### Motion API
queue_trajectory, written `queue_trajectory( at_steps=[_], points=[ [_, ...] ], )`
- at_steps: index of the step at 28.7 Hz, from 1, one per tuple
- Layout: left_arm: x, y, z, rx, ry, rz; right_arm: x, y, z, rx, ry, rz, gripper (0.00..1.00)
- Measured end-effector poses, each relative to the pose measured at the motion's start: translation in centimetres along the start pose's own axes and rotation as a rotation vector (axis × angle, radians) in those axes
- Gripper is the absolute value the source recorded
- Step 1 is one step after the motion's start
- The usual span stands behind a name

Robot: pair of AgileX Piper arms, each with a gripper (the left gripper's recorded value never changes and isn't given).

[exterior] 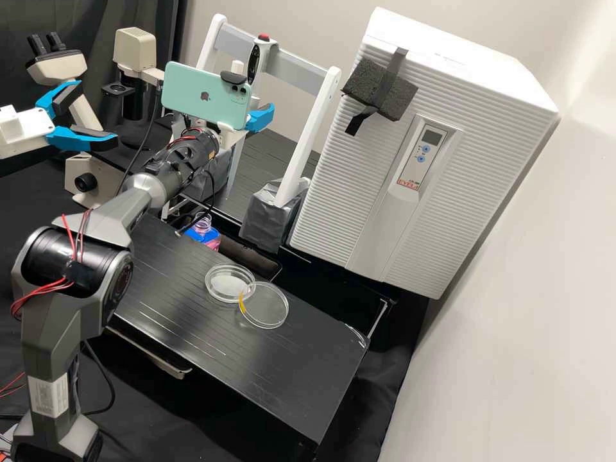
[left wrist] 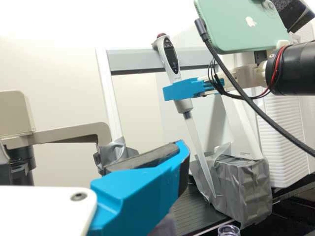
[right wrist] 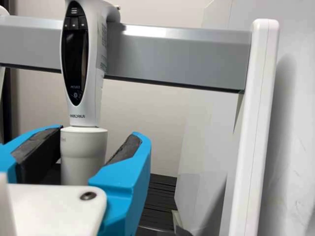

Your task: Use the pipette

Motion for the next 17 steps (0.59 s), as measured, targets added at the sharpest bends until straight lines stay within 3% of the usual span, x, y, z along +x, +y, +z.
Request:
queue_trajectory(
  at_steps=[2, 11, 17],
  points=[
    [0.0, 0.0, 0.0, 0.0, 0.0, 0.0, -0.02, -0.08, -0.08, 0.007, -0.001, -0.002, 0.0],
    [-0.04, -0.05, -0.05, 0.0, 0.002, -0.002, -0.08, -0.32, -0.36, -0.014, 0.005, -0.008, 0.0],
    [-0.04, -0.04, -0.08, -0.002, 0.005, -0.001, -0.08, -0.32, -0.34, -0.008, 0.003, -0.008, 0.0]
  ],
)
